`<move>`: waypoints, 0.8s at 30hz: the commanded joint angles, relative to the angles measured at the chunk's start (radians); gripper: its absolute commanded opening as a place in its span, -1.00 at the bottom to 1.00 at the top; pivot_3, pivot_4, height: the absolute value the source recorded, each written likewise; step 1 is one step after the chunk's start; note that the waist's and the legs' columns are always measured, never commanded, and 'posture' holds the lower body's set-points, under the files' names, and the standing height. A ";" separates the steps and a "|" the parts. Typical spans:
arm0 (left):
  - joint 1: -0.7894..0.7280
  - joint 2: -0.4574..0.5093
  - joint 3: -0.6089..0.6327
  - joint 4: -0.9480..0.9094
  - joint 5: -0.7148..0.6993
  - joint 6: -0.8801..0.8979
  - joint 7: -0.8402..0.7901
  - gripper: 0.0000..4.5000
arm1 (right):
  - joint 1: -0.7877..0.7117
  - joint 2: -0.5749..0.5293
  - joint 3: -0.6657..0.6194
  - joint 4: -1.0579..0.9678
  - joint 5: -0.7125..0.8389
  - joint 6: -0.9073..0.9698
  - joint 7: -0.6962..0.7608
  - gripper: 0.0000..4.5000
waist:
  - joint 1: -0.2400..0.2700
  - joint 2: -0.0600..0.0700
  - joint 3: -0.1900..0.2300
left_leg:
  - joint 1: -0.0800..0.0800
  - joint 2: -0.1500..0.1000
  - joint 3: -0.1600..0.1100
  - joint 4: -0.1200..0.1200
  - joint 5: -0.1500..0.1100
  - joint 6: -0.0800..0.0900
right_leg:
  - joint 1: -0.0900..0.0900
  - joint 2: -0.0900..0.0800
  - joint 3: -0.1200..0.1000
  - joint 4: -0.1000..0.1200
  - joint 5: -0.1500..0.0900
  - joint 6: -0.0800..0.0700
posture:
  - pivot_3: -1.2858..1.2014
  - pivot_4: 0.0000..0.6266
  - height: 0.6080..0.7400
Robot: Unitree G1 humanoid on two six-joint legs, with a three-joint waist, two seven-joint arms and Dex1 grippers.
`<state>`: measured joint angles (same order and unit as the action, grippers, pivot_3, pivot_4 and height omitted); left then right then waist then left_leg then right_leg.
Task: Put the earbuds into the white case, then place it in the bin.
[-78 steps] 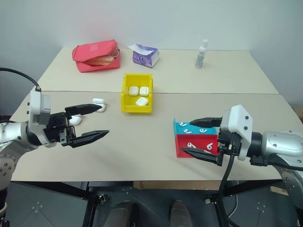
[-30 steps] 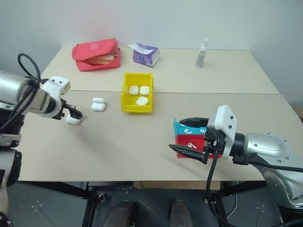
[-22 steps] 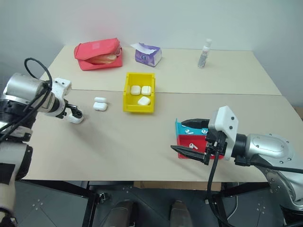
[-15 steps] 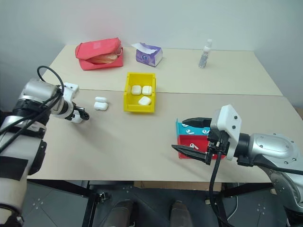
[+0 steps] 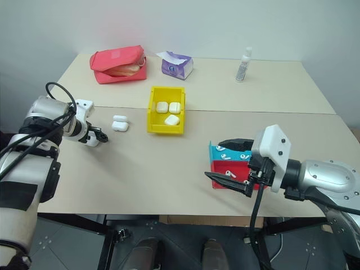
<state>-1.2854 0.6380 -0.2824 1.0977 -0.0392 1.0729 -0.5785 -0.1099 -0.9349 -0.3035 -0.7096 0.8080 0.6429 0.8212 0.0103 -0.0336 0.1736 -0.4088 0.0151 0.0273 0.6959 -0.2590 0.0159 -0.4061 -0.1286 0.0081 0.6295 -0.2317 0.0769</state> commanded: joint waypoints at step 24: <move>0.048 0.031 -0.007 -0.078 0.105 0.093 -0.144 1.00 | -0.018 0.005 0.003 -0.014 -0.013 -0.023 -0.025 0.99 | -0.007 0.000 0.000 | 0.000 0.000 0.000 0.000 0.000 0.000 | 0.000 0.000 0.000 0.000 0.000 0.000 | 0.03 -0.52 1.00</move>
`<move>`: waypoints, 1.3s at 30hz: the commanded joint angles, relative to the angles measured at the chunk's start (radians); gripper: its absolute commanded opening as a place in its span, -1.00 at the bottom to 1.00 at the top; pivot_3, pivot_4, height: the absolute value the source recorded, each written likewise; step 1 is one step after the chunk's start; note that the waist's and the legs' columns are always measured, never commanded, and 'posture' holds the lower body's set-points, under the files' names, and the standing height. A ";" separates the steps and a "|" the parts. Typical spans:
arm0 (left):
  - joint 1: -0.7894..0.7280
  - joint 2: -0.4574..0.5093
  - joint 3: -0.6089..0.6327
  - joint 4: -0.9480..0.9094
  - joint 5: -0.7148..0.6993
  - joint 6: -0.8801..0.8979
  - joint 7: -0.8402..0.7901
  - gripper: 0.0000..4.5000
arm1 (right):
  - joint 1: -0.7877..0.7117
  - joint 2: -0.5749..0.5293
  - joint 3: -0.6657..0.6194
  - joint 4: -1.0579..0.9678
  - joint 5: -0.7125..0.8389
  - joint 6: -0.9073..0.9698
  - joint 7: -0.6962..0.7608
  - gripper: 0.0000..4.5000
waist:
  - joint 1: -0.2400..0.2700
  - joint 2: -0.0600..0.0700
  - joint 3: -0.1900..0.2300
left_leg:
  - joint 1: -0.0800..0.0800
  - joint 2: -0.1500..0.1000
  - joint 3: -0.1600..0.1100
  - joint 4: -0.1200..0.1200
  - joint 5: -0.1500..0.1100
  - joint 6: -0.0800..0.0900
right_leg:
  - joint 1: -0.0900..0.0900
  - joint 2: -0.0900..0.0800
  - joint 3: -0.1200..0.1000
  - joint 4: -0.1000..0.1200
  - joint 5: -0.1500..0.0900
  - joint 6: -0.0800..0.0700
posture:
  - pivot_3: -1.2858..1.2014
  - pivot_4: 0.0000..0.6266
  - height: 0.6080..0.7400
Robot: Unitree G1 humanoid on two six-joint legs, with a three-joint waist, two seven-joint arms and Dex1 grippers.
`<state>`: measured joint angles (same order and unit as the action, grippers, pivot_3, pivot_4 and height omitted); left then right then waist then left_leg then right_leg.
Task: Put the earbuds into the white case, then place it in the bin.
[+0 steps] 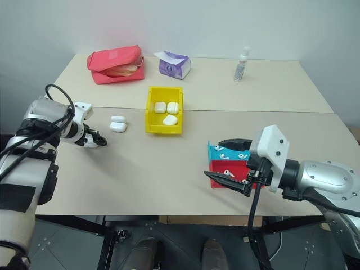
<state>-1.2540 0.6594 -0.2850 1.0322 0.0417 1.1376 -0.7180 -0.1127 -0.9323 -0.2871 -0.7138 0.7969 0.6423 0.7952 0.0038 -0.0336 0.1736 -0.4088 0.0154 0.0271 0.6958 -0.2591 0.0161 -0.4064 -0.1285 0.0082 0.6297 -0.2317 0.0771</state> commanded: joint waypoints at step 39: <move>0.384 0.140 0.216 -0.795 -0.300 -0.537 -0.522 0.24 | 0.002 0.051 0.019 -0.050 -0.048 -0.032 -0.024 1.00 | 0.000 0.000 0.000 | -0.001 0.001 0.000 0.000 0.000 -0.001 | -0.001 0.000 0.000 -0.001 0.000 -0.001 | 0.03 -0.52 1.00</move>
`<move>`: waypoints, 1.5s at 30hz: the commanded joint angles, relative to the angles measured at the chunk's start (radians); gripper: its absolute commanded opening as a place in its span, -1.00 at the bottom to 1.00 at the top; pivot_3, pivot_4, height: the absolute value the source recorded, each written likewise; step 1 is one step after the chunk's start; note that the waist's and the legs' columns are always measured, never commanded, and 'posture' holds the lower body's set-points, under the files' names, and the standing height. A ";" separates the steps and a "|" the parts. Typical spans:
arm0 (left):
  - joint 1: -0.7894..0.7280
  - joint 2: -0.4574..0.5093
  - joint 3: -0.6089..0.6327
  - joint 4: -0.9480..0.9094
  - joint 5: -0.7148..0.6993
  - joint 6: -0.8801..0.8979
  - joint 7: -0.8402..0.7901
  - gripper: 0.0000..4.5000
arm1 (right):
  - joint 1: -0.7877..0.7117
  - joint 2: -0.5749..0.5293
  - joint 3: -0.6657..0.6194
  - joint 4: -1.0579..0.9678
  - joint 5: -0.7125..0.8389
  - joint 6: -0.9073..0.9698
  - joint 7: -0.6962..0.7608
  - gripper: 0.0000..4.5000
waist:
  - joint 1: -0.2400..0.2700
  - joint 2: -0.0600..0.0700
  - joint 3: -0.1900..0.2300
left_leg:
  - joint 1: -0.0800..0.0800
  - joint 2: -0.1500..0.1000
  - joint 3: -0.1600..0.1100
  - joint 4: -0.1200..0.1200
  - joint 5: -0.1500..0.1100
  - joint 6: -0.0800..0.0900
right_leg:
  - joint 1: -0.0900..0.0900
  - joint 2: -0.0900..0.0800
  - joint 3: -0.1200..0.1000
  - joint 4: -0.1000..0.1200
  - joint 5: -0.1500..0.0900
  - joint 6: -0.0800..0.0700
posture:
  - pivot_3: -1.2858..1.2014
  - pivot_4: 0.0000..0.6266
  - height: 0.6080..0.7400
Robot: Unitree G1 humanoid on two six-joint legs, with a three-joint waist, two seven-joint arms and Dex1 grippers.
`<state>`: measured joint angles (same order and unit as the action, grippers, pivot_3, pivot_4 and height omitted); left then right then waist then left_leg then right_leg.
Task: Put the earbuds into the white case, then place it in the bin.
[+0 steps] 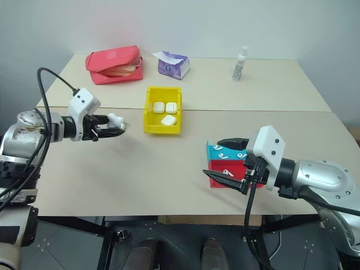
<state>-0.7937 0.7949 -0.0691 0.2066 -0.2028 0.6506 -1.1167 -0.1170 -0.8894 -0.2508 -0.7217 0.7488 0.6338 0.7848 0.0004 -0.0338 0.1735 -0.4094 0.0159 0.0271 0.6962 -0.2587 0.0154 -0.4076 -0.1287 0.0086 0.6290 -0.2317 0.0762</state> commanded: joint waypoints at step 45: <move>-0.288 -0.032 -0.435 0.207 0.207 -0.456 -0.495 0.97 | 0.142 0.052 -0.003 -0.180 -0.006 -0.023 -0.086 1.00 | 0.011 0.000 0.000 | -0.001 0.000 -0.001 0.003 -0.001 0.002 | 0.001 0.000 -0.001 -0.001 0.000 0.000 | 0.03 -0.52 1.00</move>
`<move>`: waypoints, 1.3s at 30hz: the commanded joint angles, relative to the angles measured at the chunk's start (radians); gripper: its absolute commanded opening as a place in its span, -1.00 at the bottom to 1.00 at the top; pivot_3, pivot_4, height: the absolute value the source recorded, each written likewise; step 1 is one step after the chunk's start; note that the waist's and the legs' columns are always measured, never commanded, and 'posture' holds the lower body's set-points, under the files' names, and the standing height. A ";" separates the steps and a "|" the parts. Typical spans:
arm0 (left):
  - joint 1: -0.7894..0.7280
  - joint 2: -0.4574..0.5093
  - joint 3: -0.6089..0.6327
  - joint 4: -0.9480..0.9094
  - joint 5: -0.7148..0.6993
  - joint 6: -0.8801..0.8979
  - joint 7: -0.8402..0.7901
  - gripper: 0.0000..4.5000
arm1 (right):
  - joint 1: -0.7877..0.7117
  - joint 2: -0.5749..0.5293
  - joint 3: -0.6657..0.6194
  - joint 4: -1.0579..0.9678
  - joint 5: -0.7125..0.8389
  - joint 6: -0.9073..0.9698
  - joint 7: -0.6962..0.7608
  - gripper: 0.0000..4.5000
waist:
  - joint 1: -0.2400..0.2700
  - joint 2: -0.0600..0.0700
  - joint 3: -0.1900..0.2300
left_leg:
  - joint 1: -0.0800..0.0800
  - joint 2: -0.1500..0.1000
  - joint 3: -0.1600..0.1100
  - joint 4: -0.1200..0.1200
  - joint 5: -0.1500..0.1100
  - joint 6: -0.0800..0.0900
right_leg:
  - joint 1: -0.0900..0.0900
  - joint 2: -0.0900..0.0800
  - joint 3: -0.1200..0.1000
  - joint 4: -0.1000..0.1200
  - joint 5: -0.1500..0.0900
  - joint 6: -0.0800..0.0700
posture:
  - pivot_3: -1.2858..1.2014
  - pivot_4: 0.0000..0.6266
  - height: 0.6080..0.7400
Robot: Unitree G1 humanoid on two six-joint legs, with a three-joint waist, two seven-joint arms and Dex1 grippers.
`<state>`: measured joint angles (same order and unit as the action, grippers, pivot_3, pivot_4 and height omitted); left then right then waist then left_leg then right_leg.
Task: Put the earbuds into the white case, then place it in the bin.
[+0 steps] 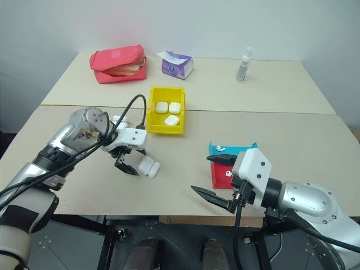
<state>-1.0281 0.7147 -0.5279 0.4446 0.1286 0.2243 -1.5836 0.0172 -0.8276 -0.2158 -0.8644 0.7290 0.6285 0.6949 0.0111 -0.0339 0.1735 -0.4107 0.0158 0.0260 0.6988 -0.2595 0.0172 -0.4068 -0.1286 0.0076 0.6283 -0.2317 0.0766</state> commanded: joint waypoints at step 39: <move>0.136 0.045 0.111 -0.051 -0.142 -0.154 0.023 -0.99 | 0.032 -0.039 -0.060 -0.047 0.052 -0.016 0.012 1.00 | -0.001 0.000 0.000 | 0.001 0.000 0.000 0.001 -0.001 0.001 | 0.001 0.000 0.000 0.000 0.000 0.000 | 0.03 -0.52 1.00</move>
<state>-0.8905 0.7488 -0.4485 0.4069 -0.0206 0.0874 -1.5612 0.0552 -0.8576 -0.2503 -0.8941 0.7685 0.6289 0.7001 0.0100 -0.0339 0.1734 -0.4097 0.0161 0.0256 0.6994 -0.2600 0.0181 -0.4058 -0.1285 0.0074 0.6282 -0.2318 0.0766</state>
